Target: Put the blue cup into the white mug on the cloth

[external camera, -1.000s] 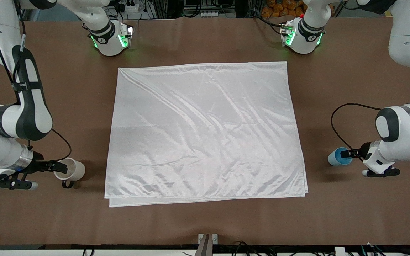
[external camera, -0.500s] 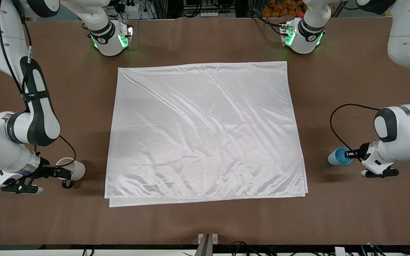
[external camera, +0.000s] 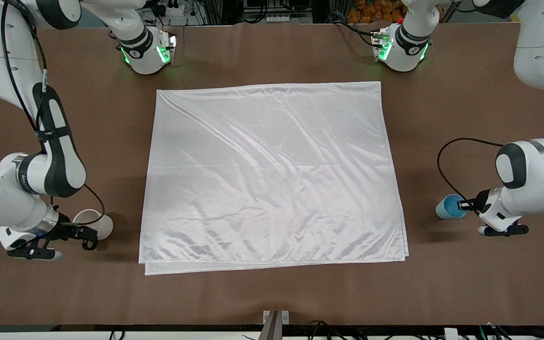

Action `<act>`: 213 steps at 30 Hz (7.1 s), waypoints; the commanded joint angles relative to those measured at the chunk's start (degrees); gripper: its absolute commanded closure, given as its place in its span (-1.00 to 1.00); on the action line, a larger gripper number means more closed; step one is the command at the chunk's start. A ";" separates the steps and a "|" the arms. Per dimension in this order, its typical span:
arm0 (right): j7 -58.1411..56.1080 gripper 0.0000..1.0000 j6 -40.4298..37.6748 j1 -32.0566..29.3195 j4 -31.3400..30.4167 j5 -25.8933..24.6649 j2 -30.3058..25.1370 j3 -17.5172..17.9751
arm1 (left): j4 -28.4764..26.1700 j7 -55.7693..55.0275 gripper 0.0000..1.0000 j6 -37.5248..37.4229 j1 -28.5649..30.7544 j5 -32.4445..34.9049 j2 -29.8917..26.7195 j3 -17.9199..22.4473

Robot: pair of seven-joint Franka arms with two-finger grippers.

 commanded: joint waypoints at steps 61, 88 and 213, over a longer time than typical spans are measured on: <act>-0.47 1.00 -2.63 0.06 1.76 0.37 1.83 0.92 | 3.81 -0.54 1.00 -4.82 -1.49 0.45 -8.88 -0.59; 7.96 1.00 -10.37 6.65 1.76 0.64 -3.80 1.10 | 7.33 -0.45 1.00 -12.73 -1.93 0.53 -14.59 -0.94; 54.04 -1.00 -2.89 38.12 6.59 -3.14 2.44 -2.68 | 10.85 -43.51 1.00 -4.04 -30.40 0.88 -8.79 -8.42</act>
